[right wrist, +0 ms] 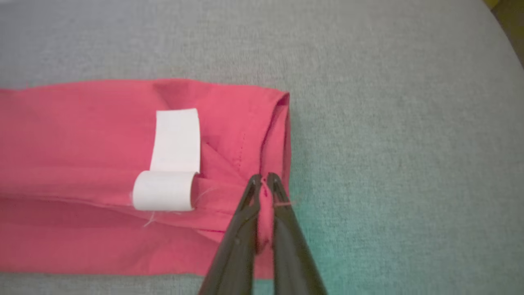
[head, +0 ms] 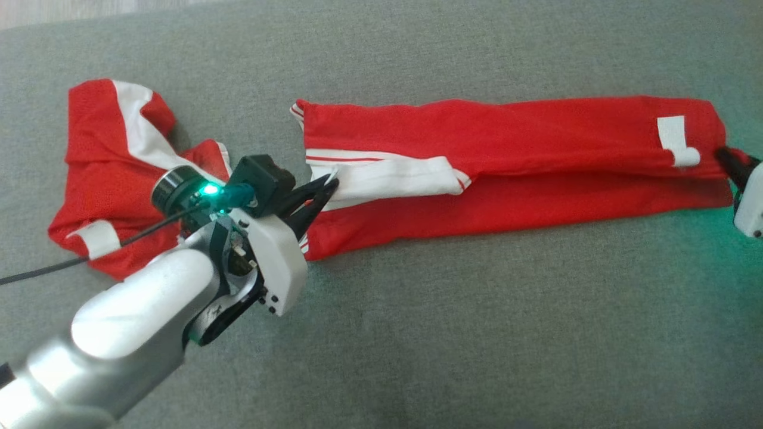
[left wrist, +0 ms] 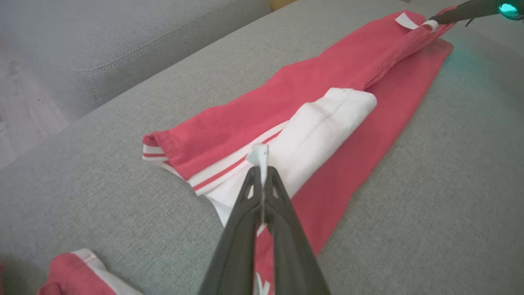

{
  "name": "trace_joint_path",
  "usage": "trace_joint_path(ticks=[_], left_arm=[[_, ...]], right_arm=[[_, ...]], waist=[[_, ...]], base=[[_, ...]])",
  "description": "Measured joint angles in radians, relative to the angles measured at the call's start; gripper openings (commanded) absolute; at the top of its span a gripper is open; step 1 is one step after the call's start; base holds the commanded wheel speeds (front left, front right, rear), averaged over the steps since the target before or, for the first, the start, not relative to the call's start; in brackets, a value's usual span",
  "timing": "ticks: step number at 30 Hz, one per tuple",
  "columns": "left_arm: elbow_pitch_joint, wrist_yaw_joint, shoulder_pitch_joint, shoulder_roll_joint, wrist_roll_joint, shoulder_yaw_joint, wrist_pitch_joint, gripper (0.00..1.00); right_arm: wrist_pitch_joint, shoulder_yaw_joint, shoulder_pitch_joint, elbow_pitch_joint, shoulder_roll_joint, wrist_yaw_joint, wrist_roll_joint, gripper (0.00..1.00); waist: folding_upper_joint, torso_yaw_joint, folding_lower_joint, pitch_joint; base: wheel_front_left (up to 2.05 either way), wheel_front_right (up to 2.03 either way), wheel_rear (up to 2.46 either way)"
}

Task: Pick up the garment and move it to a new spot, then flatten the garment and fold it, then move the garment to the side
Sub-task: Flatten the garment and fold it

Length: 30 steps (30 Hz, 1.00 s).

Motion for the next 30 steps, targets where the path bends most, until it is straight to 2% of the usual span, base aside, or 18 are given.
trace_joint_path(ticks=[9, 10, 11, 12, 16, 20, 22, 25, 27, 30], left_arm=[[0.008, -0.014, 0.000, 0.006, -0.017, -0.024, 0.052, 0.00], [0.016, -0.014, 0.001, 0.005, -0.017, -0.034, 0.060, 0.32], [0.021, -0.014, 0.004, 0.004, -0.017, -0.038, 0.067, 0.76], [0.022, -0.014, 0.008, 0.003, -0.017, -0.040, 0.067, 1.00], [0.028, 0.002, 0.021, -0.011, -0.013, -0.034, 0.015, 1.00], [0.049, 0.117, 0.012, -0.052, 0.054, 0.081, -0.213, 1.00], [0.063, 0.163, 0.012, -0.071, 0.056, 0.135, -0.304, 1.00], [0.090, 0.209, 0.024, -0.098, 0.054, 0.190, -0.422, 1.00], [0.095, 0.217, 0.046, -0.109, 0.056, 0.214, -0.492, 1.00], [0.106, 0.236, 0.114, -0.143, 0.049, 0.279, -0.526, 1.00]], right_arm=[[0.046, 0.037, 0.026, -0.010, -0.016, 0.000, 0.032, 0.00], [0.046, 0.037, 0.026, -0.009, -0.016, 0.000, 0.039, 0.13], [0.036, 0.037, 0.026, -0.010, -0.016, 0.000, 0.038, 1.00], [0.016, 0.028, 0.026, -0.005, -0.013, 0.000, 0.038, 1.00], [-0.077, -0.015, 0.022, 0.010, 0.002, 0.000, 0.047, 1.00], [-0.212, -0.020, 0.015, -0.026, 0.027, 0.000, 0.009, 1.00], [-0.322, -0.050, 0.015, -0.037, 0.060, 0.000, -0.001, 1.00], [-0.486, -0.108, 0.016, -0.061, 0.119, 0.000, -0.024, 1.00], [-0.584, -0.156, 0.017, -0.079, 0.169, 0.000, -0.040, 1.00], [-0.637, -0.215, 0.041, -0.132, 0.233, 0.000, -0.117, 1.00]], waist=[[0.0000, -0.004, 0.0000, 0.012], [0.0000, -0.005, 0.0000, 0.011], [0.0000, -0.006, 0.0000, 0.010], [0.0000, -0.007, -0.0001, 0.009], [0.0000, -0.010, -0.0001, -0.002], [0.0000, -0.013, 0.0000, -0.022], [0.0000, -0.013, -0.0001, -0.034], [0.0000, -0.013, -0.0001, -0.056], [0.0000, -0.014, -0.0001, -0.072], [0.0000, -0.016, -0.0002, -0.093]], base=[[0.00, 0.00, 0.00], [0.00, 0.00, 0.00], [0.00, 0.00, 0.00], [0.00, 0.00, 0.00], [0.00, 0.00, 0.00], [0.00, 0.00, 0.00], [0.00, 0.00, 0.00], [0.00, 0.00, 0.00], [0.00, 0.00, 0.00], [0.00, 0.00, 0.00]])
